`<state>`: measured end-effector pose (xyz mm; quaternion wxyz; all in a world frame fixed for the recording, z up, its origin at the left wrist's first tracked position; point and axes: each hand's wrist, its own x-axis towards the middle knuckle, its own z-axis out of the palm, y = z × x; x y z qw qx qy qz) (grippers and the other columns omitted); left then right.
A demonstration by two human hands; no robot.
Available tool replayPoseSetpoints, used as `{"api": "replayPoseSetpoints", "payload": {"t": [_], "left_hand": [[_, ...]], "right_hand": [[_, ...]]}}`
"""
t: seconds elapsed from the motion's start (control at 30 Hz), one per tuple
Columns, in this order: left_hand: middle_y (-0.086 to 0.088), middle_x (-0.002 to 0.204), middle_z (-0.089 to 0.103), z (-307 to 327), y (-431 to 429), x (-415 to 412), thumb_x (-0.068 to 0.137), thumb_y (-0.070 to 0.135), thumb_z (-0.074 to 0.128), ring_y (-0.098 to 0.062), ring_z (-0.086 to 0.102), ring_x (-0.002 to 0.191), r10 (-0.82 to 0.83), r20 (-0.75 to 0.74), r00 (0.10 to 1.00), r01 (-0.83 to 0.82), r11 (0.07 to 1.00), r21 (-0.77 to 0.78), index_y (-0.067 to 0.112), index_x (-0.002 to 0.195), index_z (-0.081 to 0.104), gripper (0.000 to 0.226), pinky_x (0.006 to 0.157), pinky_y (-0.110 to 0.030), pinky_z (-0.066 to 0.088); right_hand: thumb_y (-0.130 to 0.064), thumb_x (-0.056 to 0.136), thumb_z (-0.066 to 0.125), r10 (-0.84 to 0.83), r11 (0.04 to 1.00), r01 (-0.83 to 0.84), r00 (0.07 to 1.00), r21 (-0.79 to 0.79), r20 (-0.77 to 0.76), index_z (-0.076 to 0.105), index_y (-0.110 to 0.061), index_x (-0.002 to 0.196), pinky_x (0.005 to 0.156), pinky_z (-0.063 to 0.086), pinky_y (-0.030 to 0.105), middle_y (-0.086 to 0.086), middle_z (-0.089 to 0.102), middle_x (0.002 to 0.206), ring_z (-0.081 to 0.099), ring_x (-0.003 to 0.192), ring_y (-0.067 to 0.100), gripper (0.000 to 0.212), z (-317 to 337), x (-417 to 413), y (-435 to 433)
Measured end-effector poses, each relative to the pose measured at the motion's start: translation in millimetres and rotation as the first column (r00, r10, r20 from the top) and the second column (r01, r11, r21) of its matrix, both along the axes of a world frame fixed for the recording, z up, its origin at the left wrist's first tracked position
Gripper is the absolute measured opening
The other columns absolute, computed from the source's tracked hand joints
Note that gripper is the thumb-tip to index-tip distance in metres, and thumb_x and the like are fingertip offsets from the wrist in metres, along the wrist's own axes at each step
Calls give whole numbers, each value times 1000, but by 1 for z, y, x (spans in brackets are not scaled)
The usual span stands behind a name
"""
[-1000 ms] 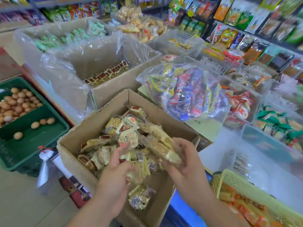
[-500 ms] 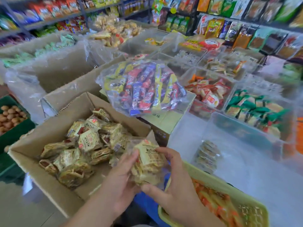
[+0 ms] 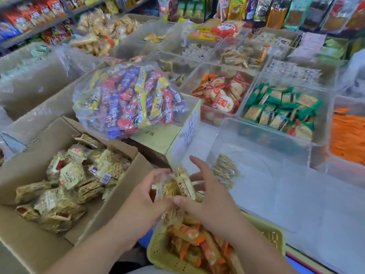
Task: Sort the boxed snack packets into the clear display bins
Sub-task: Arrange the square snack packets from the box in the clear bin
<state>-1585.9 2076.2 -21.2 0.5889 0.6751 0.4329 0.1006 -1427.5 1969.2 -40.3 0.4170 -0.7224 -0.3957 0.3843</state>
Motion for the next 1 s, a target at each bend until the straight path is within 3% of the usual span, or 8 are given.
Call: {"api": "replayPoseSetpoints", "payload": {"t": [0.13,0.23,0.37,0.43,0.57,0.63,0.77,1.0], "left_hand": [[39,128,53,-3,-1,17,89,37,77,33,45,102,-106,-75,991,109,994,31,62,128,50,54,76,-6,39],[12,110,67,-11,-1,31,82,31,75,1,65,71,-115,-47,992,114,993,-20,59,126,54,56,64,-16,50],[8,139,61,-23,3,49,60,43,74,-29,63,121,-56,-19,998,52,984,-170,56,125,58,68,97,-59,53],[-8,135,65,-32,8,55,59,37,77,-46,62,119,38,3,999,-36,958,-284,53,120,62,64,100,-69,48],[-21,109,76,-56,21,56,84,3,66,-45,74,94,276,47,960,-216,837,-502,32,122,67,48,71,-50,60],[-20,107,77,-61,25,55,83,-3,62,-38,77,86,357,73,931,-247,767,-592,27,122,68,49,56,-42,59],[-21,111,76,-65,30,54,73,5,64,-39,77,89,479,133,868,-259,664,-701,22,123,67,54,55,-42,60],[-21,110,76,-63,31,50,76,5,61,-39,77,89,497,194,846,-207,640,-740,22,124,67,51,57,-44,60]], "right_hand": [[-73,66,62,28,1000,-28,999,-14,-19,38,-69,128,86,45,19,-26,52,122,52,103,-14,67,-6,20,-9],[-65,77,64,-61,998,61,998,-15,5,46,-51,113,78,41,14,-29,53,114,48,102,-19,43,-17,30,-13],[-37,92,64,-223,975,223,975,-22,6,51,-39,100,75,35,2,-23,62,109,47,104,-21,16,-36,51,-15],[-30,90,67,-302,953,300,951,-41,-59,57,-39,98,73,39,6,-18,66,108,54,97,-18,15,-44,65,-15],[-31,86,75,-461,888,452,873,-88,-159,66,-45,116,67,47,25,-7,70,100,68,87,7,35,-55,104,-19],[-34,85,76,-541,841,537,840,-67,-54,70,-39,114,57,44,22,-11,68,92,66,76,4,31,-62,130,-18],[-37,85,77,-619,778,628,772,-22,146,66,-35,105,59,45,18,-16,67,97,63,83,3,23,-80,179,1],[-9,88,66,-287,883,424,828,-203,482,63,-17,115,73,42,30,10,71,107,62,94,33,29,-140,210,51]]}}
